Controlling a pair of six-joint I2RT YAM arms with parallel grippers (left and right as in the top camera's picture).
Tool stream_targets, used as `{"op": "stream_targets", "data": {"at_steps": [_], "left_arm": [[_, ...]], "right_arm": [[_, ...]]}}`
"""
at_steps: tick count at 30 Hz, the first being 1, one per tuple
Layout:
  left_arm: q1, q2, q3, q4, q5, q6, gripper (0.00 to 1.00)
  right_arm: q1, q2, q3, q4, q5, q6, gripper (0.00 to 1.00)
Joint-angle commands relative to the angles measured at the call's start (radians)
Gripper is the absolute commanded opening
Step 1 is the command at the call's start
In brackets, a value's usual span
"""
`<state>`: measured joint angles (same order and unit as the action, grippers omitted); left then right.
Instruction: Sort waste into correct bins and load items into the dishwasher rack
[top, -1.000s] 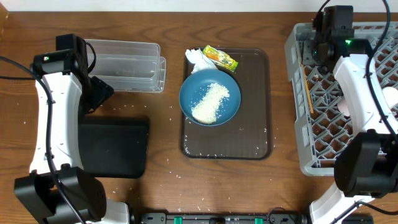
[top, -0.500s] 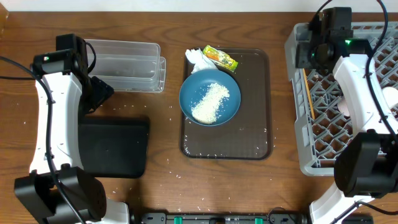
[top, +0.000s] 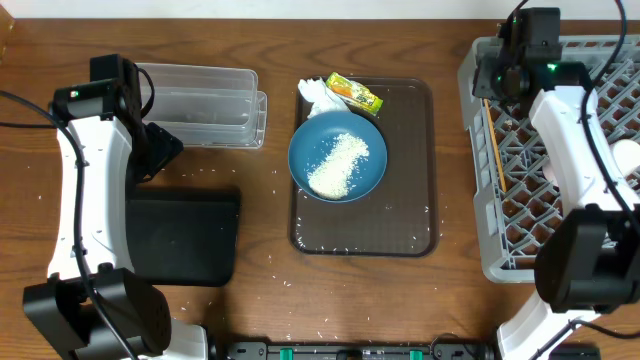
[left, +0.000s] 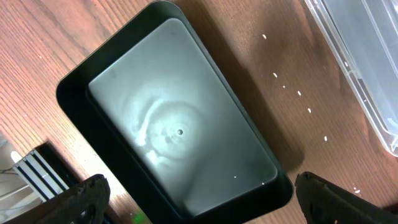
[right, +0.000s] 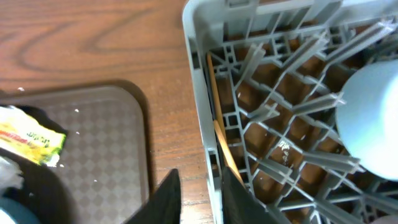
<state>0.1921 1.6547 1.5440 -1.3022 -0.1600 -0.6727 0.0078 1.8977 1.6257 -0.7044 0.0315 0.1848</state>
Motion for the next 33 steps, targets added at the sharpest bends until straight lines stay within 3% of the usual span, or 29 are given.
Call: {"op": "stream_targets", "data": {"at_steps": [1,7,14,16,17,18,21,23,33], "left_arm": [[0.004,-0.016,-0.002,-0.006,-0.008,0.006,0.98],[0.004,-0.016,-0.002,-0.006,-0.008,0.006,0.98],[0.004,-0.016,-0.002,-0.006,-0.008,0.006,0.98],[0.004,-0.016,-0.002,-0.006,-0.008,0.006,0.98],[0.004,-0.016,-0.002,-0.006,-0.008,0.006,0.98],[0.004,-0.016,-0.002,-0.006,-0.008,0.006,0.98],[0.004,-0.016,-0.002,-0.006,-0.008,0.006,0.98],[0.004,-0.016,-0.002,-0.006,-0.008,0.006,0.98],[0.004,-0.016,-0.002,-0.006,-0.008,0.006,0.98]], "right_arm": [[0.003,0.069,-0.008,-0.002,0.023,0.031,0.01],[0.01,0.085,-0.008,-0.023,-0.078,0.069,0.01],[0.048,-0.037,-0.008,-0.036,-0.109,0.038,0.01],[0.065,-0.079,-0.008,-0.038,-0.146,0.038,0.06],[0.077,-0.103,-0.008,-0.04,-0.179,0.038,0.1],[0.089,-0.119,-0.008,-0.04,-0.208,0.038,0.21],[0.135,-0.146,-0.008,-0.035,-0.299,0.038,0.75],[0.172,-0.146,-0.008,-0.031,-0.331,0.038,0.99],[0.396,-0.014,-0.008,-0.018,-0.288,0.001,0.99]]}}
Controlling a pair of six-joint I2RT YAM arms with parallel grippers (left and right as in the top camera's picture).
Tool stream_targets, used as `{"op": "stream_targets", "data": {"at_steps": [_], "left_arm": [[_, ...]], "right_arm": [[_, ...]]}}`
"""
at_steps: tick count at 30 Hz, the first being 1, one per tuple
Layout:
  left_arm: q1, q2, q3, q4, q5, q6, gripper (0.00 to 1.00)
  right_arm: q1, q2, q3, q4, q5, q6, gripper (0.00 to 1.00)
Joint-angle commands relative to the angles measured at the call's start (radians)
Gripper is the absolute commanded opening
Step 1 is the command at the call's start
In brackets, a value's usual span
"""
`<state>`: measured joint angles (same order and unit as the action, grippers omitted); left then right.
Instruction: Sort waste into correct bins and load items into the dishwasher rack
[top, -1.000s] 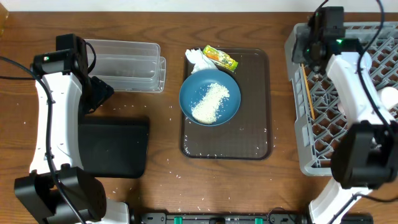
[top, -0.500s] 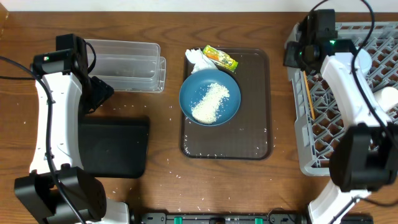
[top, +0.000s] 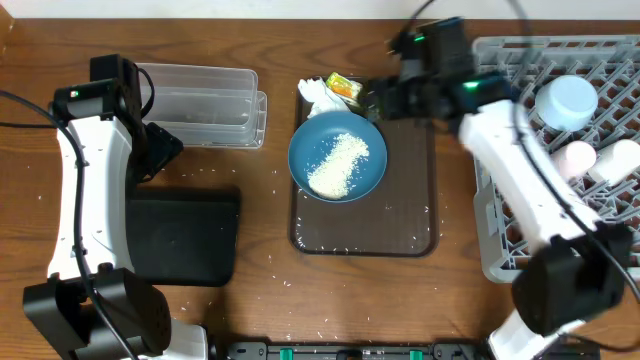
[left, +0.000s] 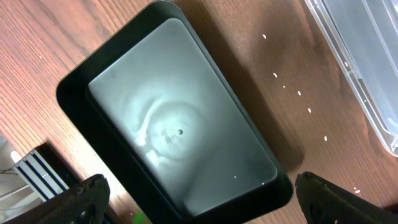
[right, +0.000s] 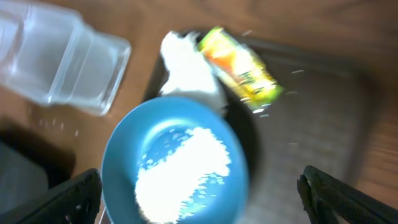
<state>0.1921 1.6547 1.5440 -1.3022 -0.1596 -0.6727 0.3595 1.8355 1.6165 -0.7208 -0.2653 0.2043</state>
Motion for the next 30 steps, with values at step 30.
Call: {"op": "stream_targets", "data": {"at_steps": [30], "left_arm": [[0.004,-0.016,-0.002,-0.006,-0.008,0.006,0.98]], "right_arm": [[0.171,-0.074,0.018,-0.012,-0.101,0.004,0.99]]}}
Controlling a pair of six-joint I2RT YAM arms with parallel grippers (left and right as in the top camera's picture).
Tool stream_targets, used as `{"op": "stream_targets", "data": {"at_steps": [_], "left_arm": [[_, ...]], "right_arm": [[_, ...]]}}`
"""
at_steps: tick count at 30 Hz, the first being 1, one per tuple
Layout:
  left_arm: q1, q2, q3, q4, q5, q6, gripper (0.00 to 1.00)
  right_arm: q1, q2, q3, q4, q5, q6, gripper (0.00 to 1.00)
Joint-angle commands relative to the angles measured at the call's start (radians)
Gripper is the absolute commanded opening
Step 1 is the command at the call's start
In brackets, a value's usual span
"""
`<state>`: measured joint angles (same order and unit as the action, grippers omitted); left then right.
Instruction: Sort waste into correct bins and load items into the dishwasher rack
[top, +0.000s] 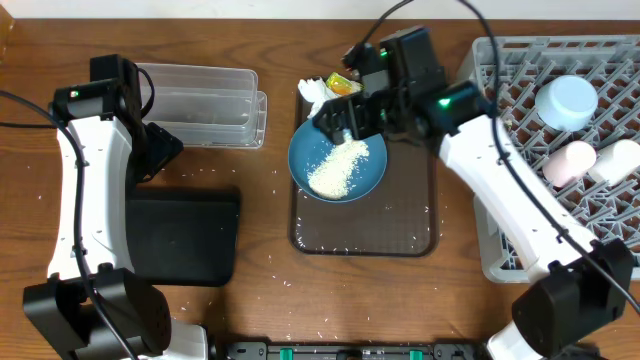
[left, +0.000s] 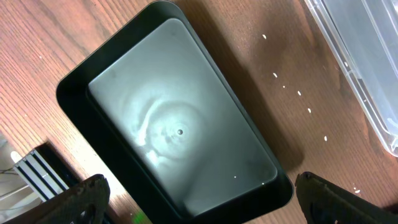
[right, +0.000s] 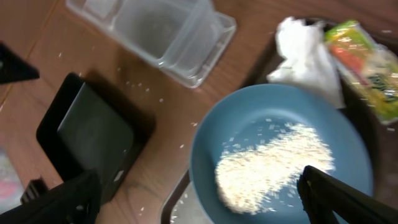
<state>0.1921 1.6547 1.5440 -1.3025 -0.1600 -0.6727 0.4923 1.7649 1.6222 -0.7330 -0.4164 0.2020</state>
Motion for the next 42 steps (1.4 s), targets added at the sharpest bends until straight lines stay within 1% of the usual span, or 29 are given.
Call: {"op": "stream_targets", "data": {"at_steps": [1,5,9,13,17,19,23,27,32,40,42], "left_arm": [[0.004,-0.016,-0.002,-0.005,-0.008,0.006,0.98],[0.004,-0.016,-0.002,-0.005,-0.008,0.006,0.98],[0.004,-0.016,-0.002,-0.005,-0.008,0.006,0.98],[0.004,-0.016,-0.002,-0.005,-0.008,0.006,0.98],[0.004,-0.016,-0.002,-0.005,-0.008,0.006,0.98],[0.004,-0.016,-0.002,-0.005,-0.008,0.006,0.98],[0.004,-0.016,-0.002,-0.005,-0.008,0.006,0.98],[0.004,-0.016,-0.002,-0.005,-0.008,0.006,0.98],[0.004,-0.016,-0.002,0.002,-0.008,0.007,0.98],[0.004,-0.016,-0.002,0.002,-0.008,0.007,0.98],[0.004,-0.016,-0.002,0.001,-0.008,0.007,0.98]], "right_arm": [[0.05,-0.003,0.012,0.0,0.073,0.006,0.99],[0.09,-0.003,0.012,0.0,0.192,0.006,0.99],[0.117,0.001,0.012,-0.013,0.374,0.007,0.99],[0.115,0.0,0.012,-0.049,0.519,0.007,0.99],[0.092,0.001,0.012,-0.122,0.71,0.01,0.99],[0.076,0.0,0.012,-0.159,0.8,0.041,0.99],[0.007,0.0,0.012,-0.245,0.99,0.205,0.99],[-0.099,0.001,0.012,-0.285,0.994,0.265,0.99],[-0.248,0.001,0.012,-0.309,0.955,0.296,0.99],[-0.484,0.001,0.012,-0.311,0.769,0.299,0.99],[-0.55,0.001,0.012,-0.311,0.691,0.299,0.99]]}}
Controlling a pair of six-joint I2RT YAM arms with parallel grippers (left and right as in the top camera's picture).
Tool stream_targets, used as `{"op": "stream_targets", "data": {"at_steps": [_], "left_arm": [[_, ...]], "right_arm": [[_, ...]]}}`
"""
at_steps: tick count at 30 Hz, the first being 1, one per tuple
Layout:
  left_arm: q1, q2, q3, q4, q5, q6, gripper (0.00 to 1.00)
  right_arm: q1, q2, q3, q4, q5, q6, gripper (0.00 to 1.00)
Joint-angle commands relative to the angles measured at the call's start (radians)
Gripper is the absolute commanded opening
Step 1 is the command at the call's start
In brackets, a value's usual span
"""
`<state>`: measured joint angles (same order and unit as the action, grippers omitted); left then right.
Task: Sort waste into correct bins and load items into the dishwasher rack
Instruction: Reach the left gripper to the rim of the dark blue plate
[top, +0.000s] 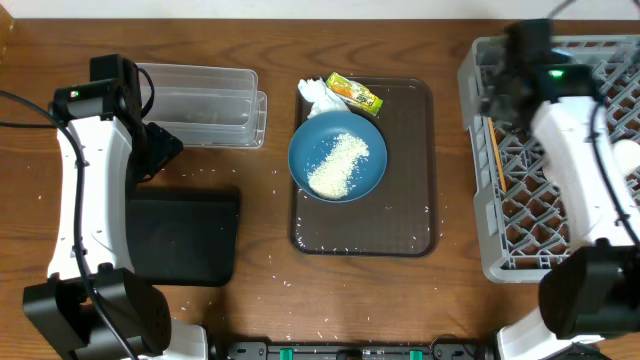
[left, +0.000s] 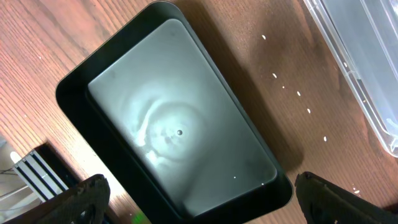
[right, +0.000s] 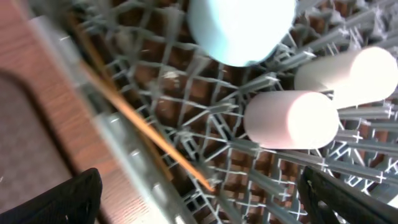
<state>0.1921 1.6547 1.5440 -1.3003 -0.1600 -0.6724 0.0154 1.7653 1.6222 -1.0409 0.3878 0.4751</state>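
Observation:
A blue plate (top: 337, 157) with rice on it sits on the brown tray (top: 410, 215). A white napkin (top: 318, 93) and a yellow-green wrapper (top: 354, 94) lie at the tray's far edge. The grey dishwasher rack (top: 470, 150) holds orange chopsticks (right: 140, 121), a light blue cup (right: 242, 25) and two pink cups (right: 291, 118). Above the rack's left side my right gripper (right: 199, 205) is open and empty. My left gripper (left: 199, 202) is open and empty above the black bin (left: 177, 127).
A clear plastic container (top: 205, 104) stands at the back left, beside the black bin (top: 182, 238). Rice grains are scattered on the wood between bin, container and tray. The rack fills the right side.
My right gripper was open above the blue plate and tray; now it is over the rack's left side, still open and empty. Plate, napkin and wrapper lie where they were. The left arm is unmoved.
My right gripper stood with its fingers close together at the rack's left edge by the chopsticks. Then it was open over the wrapper and napkin, then over the plate of rice. Now it is back over the rack with nothing in it. The left arm never moved.

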Motion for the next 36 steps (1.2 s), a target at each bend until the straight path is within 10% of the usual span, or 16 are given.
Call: {"op": "stream_targets", "data": {"at_steps": [1,6,20,36], "left_arm": [[0.004,-0.016,-0.002,-0.001,-0.008,0.006,0.98],[0.004,-0.016,-0.002,-0.002,0.002,0.006,0.98],[-0.032,-0.016,-0.002,-0.068,0.621,0.156,0.98],[-0.591,-0.014,-0.002,0.249,0.533,0.261,0.98]], "right_arm": [[-0.103,0.0,0.012,-0.005,-0.158,0.026,0.99],[-0.209,0.0,0.012,-0.046,-0.272,0.026,0.99],[-0.258,0.0,0.012,-0.048,-0.284,0.026,0.99],[-0.258,0.0,0.012,-0.048,-0.284,0.026,0.99]]}}
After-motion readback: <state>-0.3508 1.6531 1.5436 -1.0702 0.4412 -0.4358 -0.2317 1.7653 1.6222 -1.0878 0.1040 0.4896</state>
